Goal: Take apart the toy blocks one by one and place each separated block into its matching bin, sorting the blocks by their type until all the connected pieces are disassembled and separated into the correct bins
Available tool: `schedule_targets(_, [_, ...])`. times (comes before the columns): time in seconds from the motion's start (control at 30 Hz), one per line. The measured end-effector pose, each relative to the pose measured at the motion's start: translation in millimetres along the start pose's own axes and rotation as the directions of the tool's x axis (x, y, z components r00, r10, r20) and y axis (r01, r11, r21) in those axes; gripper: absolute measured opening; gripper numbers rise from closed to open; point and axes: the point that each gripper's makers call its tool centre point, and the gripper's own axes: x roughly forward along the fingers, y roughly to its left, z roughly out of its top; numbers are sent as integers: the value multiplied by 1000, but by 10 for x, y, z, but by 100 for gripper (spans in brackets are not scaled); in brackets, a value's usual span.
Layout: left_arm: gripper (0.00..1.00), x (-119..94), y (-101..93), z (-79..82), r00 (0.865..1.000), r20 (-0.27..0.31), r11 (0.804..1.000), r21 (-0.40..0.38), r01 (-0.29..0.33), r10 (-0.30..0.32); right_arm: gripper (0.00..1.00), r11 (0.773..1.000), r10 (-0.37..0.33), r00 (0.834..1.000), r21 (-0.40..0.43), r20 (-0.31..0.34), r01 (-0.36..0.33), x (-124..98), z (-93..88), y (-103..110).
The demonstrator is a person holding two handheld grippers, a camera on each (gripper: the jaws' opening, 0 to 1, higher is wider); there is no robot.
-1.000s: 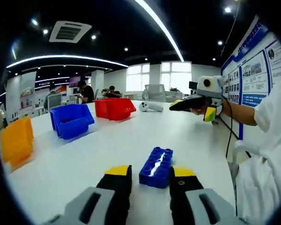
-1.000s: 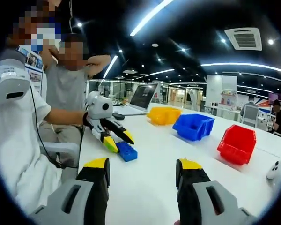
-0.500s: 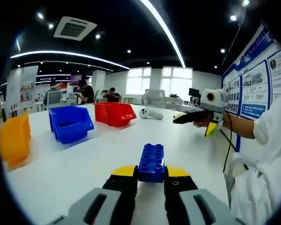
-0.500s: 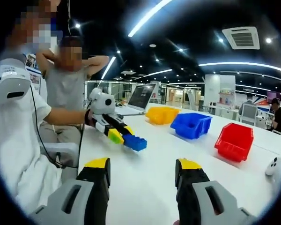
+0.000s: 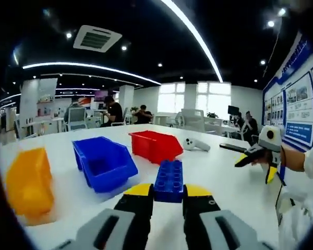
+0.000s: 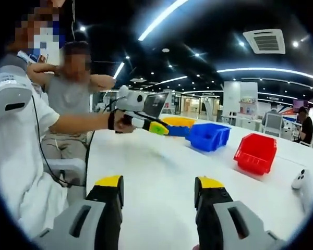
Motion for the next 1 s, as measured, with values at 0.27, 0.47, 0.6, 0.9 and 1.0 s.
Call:
schedule_targets(0.27, [24, 276, 433, 246, 994, -1, 993, -37, -114, 114, 55, 998, -49, 999, 34, 12, 49, -63, -4, -80])
schedule_targets(0.47, [24, 480, 757, 391, 977, 2, 973, -86, -213, 214, 54, 998, -59, 998, 33, 13, 59, -106, -9, -100])
schedule_targets(0.6, [24, 617, 990, 441, 956, 1, 952, -96, -291, 292, 53, 997, -64, 998, 37, 15, 64, -131, -15, -107])
schedule_targets(0.9, [49, 761, 1327, 387, 906, 0, 901, -113, -420, 422, 53, 997, -74, 997, 32, 14, 74, -193, -14, -120])
schedule_targets(1.0, [83, 753, 1265, 437, 917, 30, 913, -104, -394, 399, 52, 996, -85, 996, 43, 22, 84, -222, -23, -159])
